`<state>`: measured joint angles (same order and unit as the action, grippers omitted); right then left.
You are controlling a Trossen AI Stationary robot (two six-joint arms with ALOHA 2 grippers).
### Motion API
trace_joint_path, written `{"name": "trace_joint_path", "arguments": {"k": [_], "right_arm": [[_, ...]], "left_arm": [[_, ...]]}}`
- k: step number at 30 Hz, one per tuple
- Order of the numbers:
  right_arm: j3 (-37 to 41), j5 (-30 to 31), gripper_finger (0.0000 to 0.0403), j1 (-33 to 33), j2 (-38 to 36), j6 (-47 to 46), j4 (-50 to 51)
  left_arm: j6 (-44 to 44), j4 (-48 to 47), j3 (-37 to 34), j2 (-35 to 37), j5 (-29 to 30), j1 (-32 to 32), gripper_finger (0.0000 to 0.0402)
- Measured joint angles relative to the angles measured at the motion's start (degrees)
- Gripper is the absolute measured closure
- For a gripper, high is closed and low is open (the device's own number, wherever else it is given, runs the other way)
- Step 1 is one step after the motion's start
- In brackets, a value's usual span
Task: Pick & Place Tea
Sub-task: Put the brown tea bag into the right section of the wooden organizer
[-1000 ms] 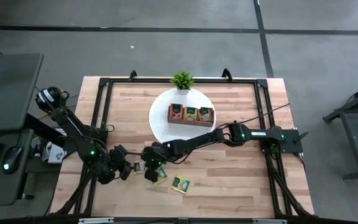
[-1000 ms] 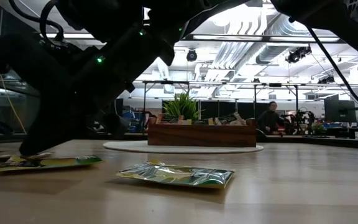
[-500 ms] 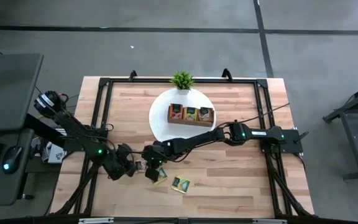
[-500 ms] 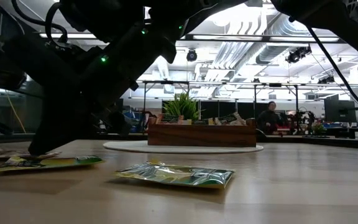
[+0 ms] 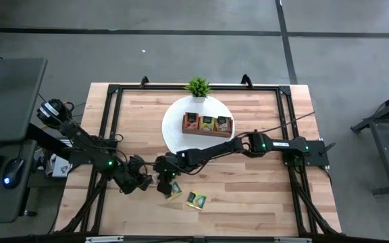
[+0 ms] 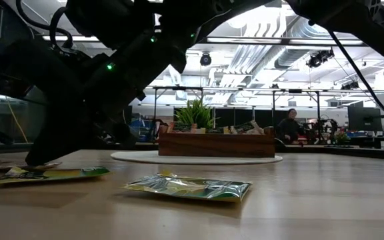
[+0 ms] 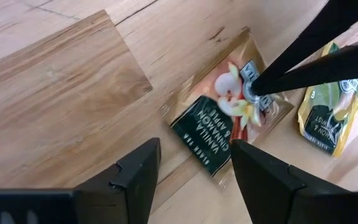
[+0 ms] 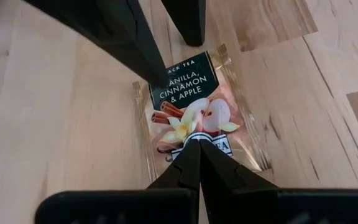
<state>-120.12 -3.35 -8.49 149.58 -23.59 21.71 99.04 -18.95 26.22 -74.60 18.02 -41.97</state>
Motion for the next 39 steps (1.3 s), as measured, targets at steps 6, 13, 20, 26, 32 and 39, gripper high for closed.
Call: {"name": "trace_joint_path", "arguments": {"k": [6, 13, 20, 26, 32, 39], "right_arm": [[0.03, -1.33, 0.0403, 0.59, 0.07, 0.00, -2.45], [0.12, -3.29, 0.0403, 1.20, 0.15, -1.42, -5.11], [0.11, -3.63, 0.0403, 1.37, 0.20, -1.46, -5.49], [0.07, -3.95, 0.0403, 1.39, 0.20, -1.81, -5.21], [0.07, -4.27, 0.0403, 1.44, 0.20, -1.90, -5.70], [0.07, -4.49, 0.0403, 1.50, 0.23, -1.90, -6.15]], "left_arm": [[-0.26, 0.73, -0.04, -0.58, 0.32, 0.45, 0.0199], [-0.45, 3.65, -0.04, -3.05, 1.56, 0.71, 0.0199], [-0.53, 4.64, -0.09, -3.40, 1.79, 0.75, 0.0199], [-0.82, 4.57, -0.13, -3.40, 1.79, 0.75, 0.0207], [-1.37, 3.95, -0.20, -3.46, 1.73, 0.75, 0.0252], [-1.38, 1.98, -0.24, -3.51, 1.40, 0.75, 0.0352]]}}
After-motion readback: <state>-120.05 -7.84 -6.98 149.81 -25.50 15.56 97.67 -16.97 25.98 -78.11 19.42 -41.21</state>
